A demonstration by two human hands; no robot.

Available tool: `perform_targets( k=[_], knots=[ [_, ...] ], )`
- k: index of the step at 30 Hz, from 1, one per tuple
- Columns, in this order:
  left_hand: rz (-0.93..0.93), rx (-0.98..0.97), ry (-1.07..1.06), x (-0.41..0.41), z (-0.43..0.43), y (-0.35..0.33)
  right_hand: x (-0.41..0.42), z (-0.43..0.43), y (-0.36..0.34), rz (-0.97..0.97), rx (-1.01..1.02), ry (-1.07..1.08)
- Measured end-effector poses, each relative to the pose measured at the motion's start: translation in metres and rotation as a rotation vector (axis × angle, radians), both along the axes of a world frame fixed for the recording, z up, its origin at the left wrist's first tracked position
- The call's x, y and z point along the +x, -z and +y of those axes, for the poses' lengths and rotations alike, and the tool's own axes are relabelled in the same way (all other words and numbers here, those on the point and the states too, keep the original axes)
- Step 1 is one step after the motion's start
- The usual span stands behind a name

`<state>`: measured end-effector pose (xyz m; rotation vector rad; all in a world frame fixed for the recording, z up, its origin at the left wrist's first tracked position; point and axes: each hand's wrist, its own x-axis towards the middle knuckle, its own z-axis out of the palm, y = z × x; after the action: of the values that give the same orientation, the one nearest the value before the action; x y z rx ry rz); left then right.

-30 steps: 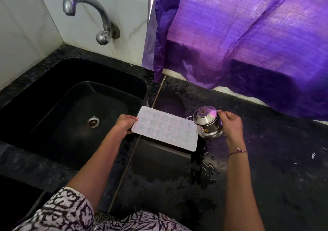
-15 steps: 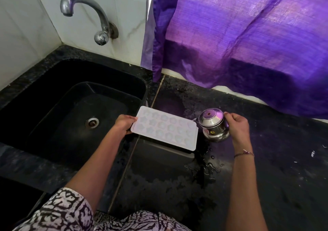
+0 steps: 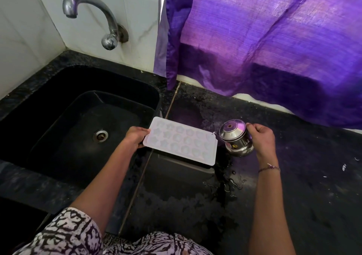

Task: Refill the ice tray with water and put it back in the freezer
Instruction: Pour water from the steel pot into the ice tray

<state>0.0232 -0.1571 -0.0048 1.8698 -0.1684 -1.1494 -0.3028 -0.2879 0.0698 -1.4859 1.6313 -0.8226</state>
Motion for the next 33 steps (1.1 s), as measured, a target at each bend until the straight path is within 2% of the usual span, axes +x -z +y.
perform_targets(
  k=[22,33],
  knots=[
    [-0.031,-0.001,0.009,0.002,-0.001,0.011,0.000,0.005,-0.005,0.036,0.004,-0.037],
    [-0.059,0.003,0.006,0.001,-0.003,0.015,-0.012,0.009,-0.014,0.075,0.021,-0.178]
  ],
)
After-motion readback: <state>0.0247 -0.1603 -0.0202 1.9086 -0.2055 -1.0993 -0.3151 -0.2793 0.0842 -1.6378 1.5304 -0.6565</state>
